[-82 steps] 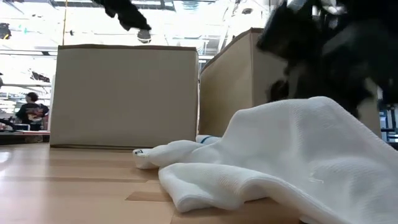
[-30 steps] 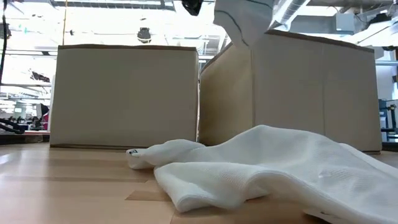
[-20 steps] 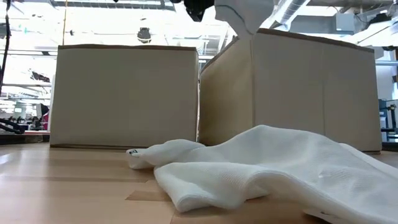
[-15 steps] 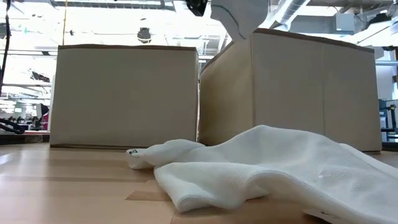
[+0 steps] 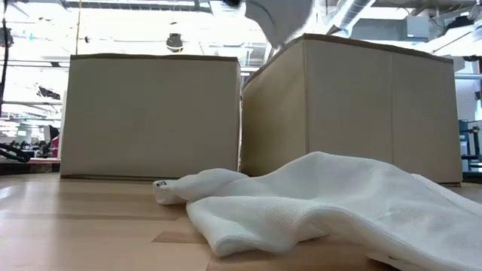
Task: Sort clothes
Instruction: Put the white and blue sock into the left laundry organizer, then put the white sock into the left laundry organizer
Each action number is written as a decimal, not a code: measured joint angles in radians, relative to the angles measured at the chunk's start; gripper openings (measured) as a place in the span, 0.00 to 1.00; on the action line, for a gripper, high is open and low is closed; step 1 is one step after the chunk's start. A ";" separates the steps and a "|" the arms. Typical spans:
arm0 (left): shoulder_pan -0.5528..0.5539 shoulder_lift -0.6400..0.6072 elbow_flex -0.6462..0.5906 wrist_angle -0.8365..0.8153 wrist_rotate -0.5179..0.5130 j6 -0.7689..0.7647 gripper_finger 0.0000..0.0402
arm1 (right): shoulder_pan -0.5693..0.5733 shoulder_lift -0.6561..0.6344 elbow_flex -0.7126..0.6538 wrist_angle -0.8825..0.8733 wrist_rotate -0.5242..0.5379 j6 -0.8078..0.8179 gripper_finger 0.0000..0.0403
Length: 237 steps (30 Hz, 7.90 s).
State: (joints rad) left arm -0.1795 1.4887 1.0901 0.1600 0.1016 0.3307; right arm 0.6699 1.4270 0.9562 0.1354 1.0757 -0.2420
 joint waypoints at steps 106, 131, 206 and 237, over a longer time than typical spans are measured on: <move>-0.102 -0.392 -0.170 -0.322 -0.127 -0.182 0.58 | -0.012 0.138 0.152 -0.004 -0.591 0.218 0.00; -0.123 -0.392 -0.170 -0.293 -0.102 -0.164 0.58 | -0.082 0.057 0.196 -0.019 -0.543 0.045 0.00; 0.034 -0.253 0.138 -0.143 -0.777 0.472 0.00 | -0.334 0.064 0.514 -0.485 -0.624 0.055 0.31; 0.624 -0.092 0.282 -1.061 -0.347 0.015 0.01 | 0.051 0.004 0.467 -1.225 -0.410 0.677 0.37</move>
State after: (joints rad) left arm 0.4447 1.3966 1.3724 -0.9012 -0.2450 0.3462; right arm 0.7212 1.4310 1.4233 -1.0892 0.6661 0.4345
